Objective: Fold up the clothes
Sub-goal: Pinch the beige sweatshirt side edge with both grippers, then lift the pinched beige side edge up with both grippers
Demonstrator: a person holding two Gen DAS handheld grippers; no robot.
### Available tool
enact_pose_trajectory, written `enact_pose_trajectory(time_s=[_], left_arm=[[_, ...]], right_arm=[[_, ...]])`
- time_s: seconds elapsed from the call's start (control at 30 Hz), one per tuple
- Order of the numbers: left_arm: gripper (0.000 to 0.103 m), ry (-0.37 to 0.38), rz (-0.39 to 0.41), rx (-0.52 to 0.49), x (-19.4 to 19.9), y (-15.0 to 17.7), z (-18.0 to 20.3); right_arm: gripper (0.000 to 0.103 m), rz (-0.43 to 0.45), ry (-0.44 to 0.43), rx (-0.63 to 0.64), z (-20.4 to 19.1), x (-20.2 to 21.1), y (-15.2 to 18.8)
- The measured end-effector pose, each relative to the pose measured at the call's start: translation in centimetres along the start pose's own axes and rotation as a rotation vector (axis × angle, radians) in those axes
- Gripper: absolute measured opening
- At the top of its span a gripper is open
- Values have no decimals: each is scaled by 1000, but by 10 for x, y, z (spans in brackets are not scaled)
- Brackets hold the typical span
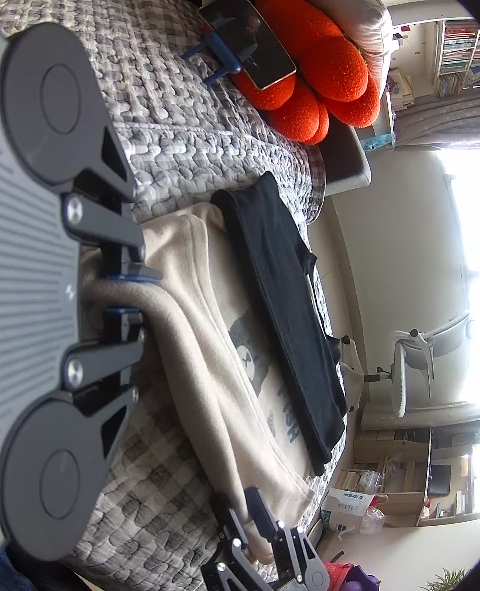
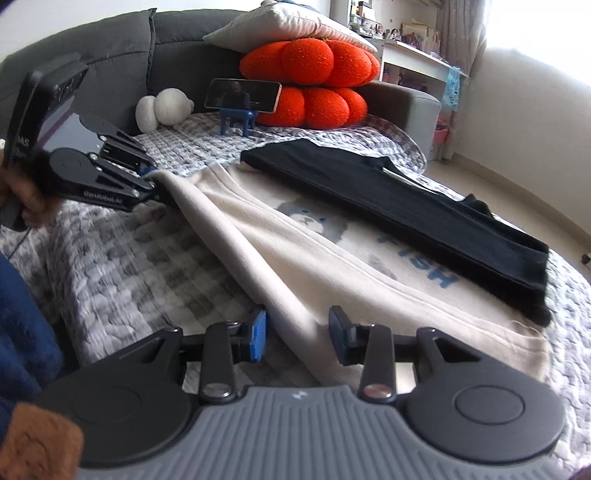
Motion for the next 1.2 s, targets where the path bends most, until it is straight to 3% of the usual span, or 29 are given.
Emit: enact_pose_trajectory(time_s=[0.3,0.6,1.0,1.03,1.1,1.2], left_arm=[[12,-1,-8,38,0,0,-3],[12,-5,-15,55,0,3,-3],[16,-25,-14,-11,0,6,0],[16,-25,-13,-12,0,7,0],[16,-24,-12,-14,1,7,0],[16,-24,-5,-27,2,9,1]], right_arm=[[40,-45,186,25,35,33,41],[40,-36,233,68,40,43,52],[39,-99,238,272,39,44,55],[37,-106,237,281,39,44,55],[12,-136,241,290,38,45,56],[9,-128,282,287,35,52,56]])
Point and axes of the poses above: each gripper's, at about its wrist camera, not at the fingertips, and x roughly against the way its jaws point, z to its right, y to its underside, the point moved 5 cm from there along -x, roughly the way its jaws point, and after that the axes turned 4 degrees about -y, right-handed, at the moved point
